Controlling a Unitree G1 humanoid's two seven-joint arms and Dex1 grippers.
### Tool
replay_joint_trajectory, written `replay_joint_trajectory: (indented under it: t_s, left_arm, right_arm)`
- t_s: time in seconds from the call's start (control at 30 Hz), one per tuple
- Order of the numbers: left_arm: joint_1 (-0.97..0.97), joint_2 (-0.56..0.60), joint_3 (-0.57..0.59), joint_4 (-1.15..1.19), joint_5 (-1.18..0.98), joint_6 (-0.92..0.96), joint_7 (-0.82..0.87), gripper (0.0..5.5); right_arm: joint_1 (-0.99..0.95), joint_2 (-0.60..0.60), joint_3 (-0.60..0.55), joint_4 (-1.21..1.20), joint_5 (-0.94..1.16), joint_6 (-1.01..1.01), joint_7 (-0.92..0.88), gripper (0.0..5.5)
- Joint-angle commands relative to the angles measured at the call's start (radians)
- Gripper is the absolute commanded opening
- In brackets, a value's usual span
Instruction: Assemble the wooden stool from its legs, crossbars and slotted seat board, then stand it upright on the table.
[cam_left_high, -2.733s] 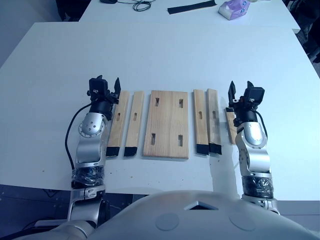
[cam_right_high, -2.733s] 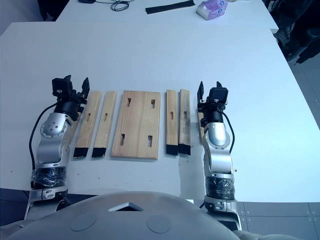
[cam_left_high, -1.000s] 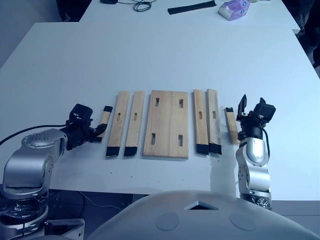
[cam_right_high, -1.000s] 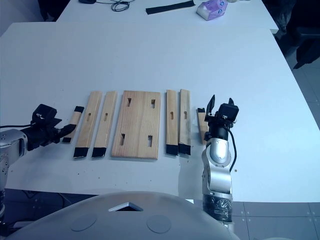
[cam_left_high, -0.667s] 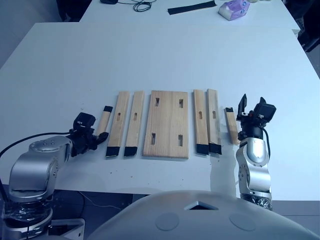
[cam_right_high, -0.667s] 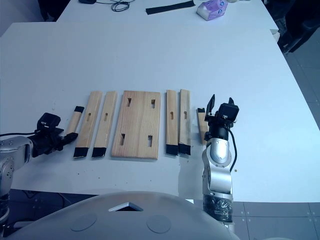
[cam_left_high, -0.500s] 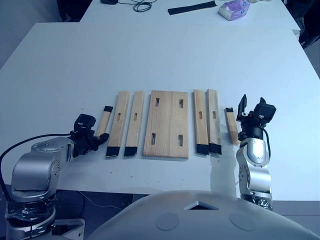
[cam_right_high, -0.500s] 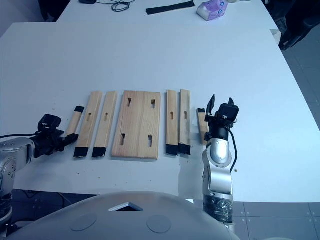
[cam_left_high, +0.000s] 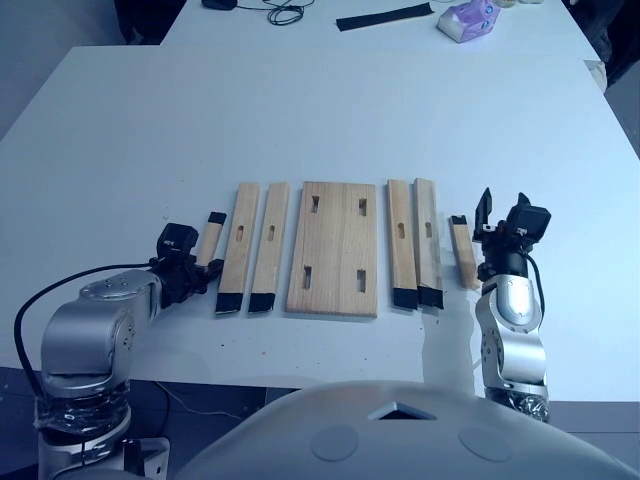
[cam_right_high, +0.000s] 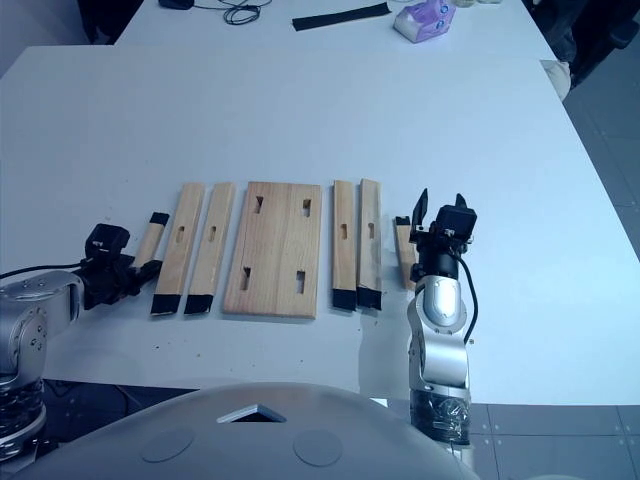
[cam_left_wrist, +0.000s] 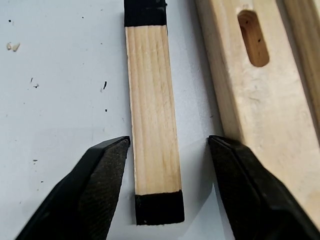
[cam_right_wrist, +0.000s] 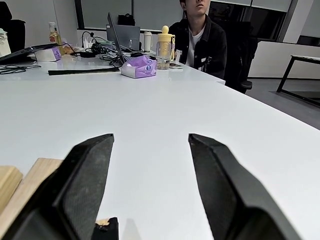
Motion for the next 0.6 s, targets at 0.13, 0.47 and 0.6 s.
replay_joint_trajectory:
  t_s: [0.13,0.47,0.6]
  left_arm:
    - [0.022,0.061,-0.036,0.076,0.010,-0.019,-0.013,2.95]
    - [0.046,0.118,-0.054,0.149,-0.014,-0.049,-0.064,2.95]
    - [0.053,0.096,-0.055,0.135,-0.042,-0.018,-0.070,2.95]
  right_arm:
    - [0.014,0.000,-0.004,-0.022,0.001,0.022,0.001,2.76]
    - [0.025,0.003,-0.002,-0.033,0.001,0.031,-0.002,2.76]
    - [0.024,0.001,-0.003,-0.034,0.002,0.035,0.000,2.76]
